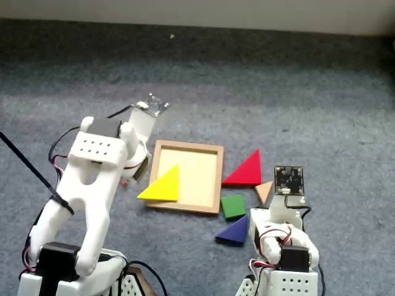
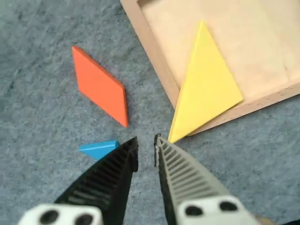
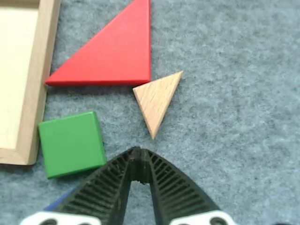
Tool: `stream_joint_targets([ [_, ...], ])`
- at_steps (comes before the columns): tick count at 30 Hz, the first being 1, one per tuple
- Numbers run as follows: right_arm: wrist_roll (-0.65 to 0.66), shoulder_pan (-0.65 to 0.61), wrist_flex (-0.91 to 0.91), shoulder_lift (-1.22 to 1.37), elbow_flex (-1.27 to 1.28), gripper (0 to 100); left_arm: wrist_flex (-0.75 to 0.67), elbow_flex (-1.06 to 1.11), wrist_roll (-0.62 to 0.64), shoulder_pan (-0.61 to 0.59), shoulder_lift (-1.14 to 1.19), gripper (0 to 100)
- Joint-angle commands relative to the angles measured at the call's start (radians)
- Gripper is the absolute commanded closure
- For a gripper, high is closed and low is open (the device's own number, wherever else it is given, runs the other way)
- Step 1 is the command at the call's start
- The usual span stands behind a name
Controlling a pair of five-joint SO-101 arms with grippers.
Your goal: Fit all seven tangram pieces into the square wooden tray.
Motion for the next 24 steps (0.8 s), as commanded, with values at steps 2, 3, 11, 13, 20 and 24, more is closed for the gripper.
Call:
stream_joint_targets([
  [2,0.009,0.01,0.007,-0.012,0.15,98.9,-0.08,0.108,-0.074,-0.064,-0.038,92],
  [3,0.009,0.01,0.007,-0.012,0.15,98.9,-0.107,0.14,-0.075,-0.067,-0.038,92],
  [11,0.009,0.01,0.007,-0.012,0.15,98.9,-0.186,0.266,-0.071,-0.001,-0.038,92],
  [13,0.009,0.01,0.007,-0.012,0.15,98.9,-0.213,0.268,-0.069,0.002,-0.036,92],
  [20,0.009,0.01,0.007,-0.012,0.15,98.9,-0.219,0.282,-0.002,0.107,-0.036,92],
  [24,0.009,0.01,0.007,-0.012,0.15,98.9,-0.252,0.285,0.031,0.171,-0.036,92],
])
